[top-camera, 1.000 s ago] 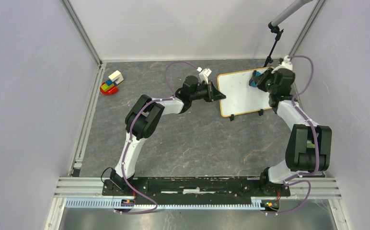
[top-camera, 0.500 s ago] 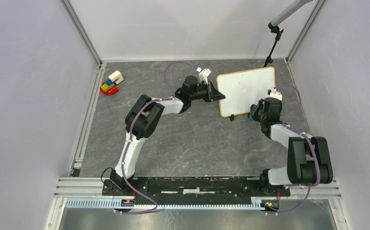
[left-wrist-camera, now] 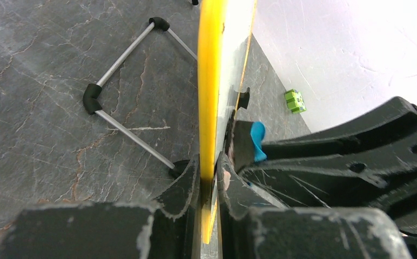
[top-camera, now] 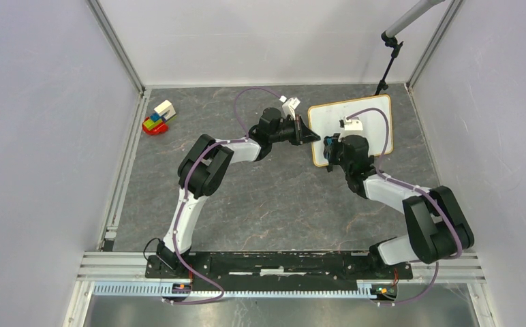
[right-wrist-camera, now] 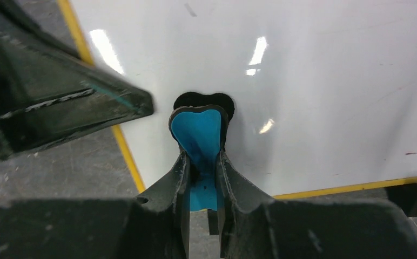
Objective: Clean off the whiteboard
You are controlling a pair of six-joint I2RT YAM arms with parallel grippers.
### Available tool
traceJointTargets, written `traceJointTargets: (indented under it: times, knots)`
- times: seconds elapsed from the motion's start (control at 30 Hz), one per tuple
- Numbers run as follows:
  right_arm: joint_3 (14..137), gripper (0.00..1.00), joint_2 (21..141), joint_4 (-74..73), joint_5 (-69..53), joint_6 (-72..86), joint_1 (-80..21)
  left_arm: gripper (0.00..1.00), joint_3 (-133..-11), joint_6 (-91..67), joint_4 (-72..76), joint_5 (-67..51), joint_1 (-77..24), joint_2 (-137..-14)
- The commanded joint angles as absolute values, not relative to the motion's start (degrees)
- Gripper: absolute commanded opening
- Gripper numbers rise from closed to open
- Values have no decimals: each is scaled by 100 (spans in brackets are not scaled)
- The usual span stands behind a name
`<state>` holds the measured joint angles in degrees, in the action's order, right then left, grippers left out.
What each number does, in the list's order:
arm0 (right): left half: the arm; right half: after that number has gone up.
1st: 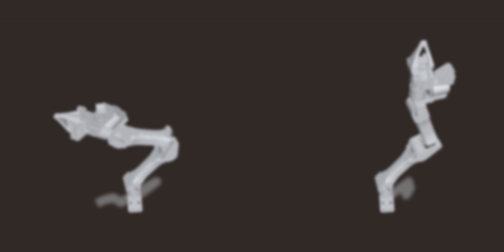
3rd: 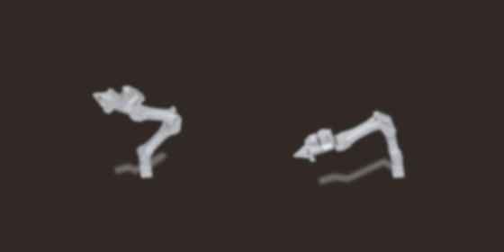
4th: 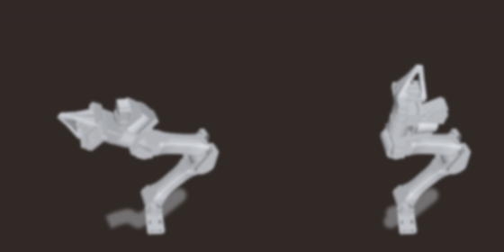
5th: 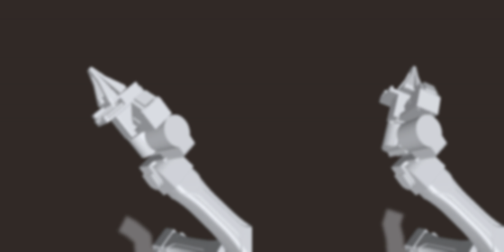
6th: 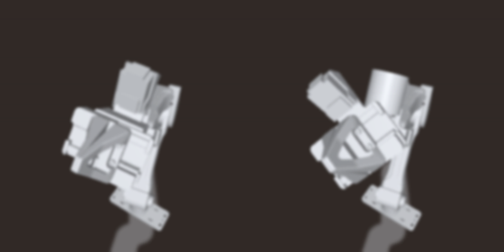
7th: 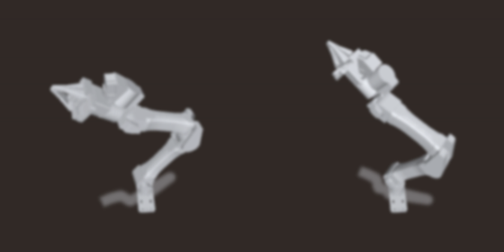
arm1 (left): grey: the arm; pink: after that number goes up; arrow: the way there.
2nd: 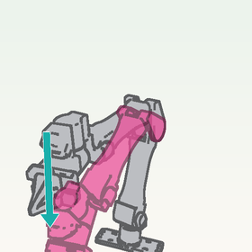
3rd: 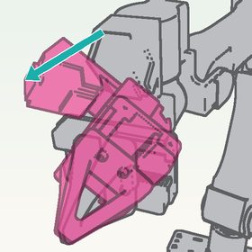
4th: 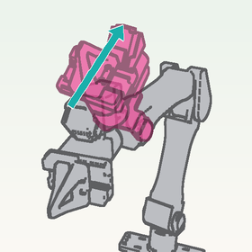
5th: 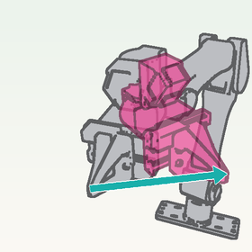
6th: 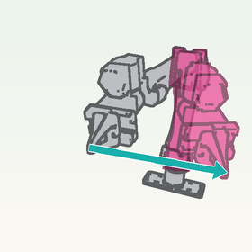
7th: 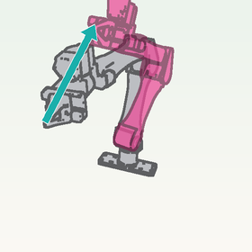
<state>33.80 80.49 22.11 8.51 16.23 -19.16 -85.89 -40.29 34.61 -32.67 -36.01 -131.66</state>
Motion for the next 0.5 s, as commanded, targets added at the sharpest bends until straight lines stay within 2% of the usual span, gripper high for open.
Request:
traceJointTargets:
  times: [0.0, 0.27, 0.37, 0.47]
  knots:
    - [3325, 0, 8399, 2940, 1654, 1999, -1865, 2, -8570, -3777, 3160, -3039, -3543, -13180]
    - [2084, 0, 8404, 3775, 2509, 3678, -1278, 2, -8553, -3804, 3192, -3054, -3516, -13181]
    - [1809, 0, 8179, 3824, 2695, 3803, -1003, 2, -8567, -3815, 3202, -3051, -3523, -13184]
    - [1784, 0, 7936, 3987, 2595, 3291, -973, 2, -8561, -3822, 3208, -3058, -3517, -13186]
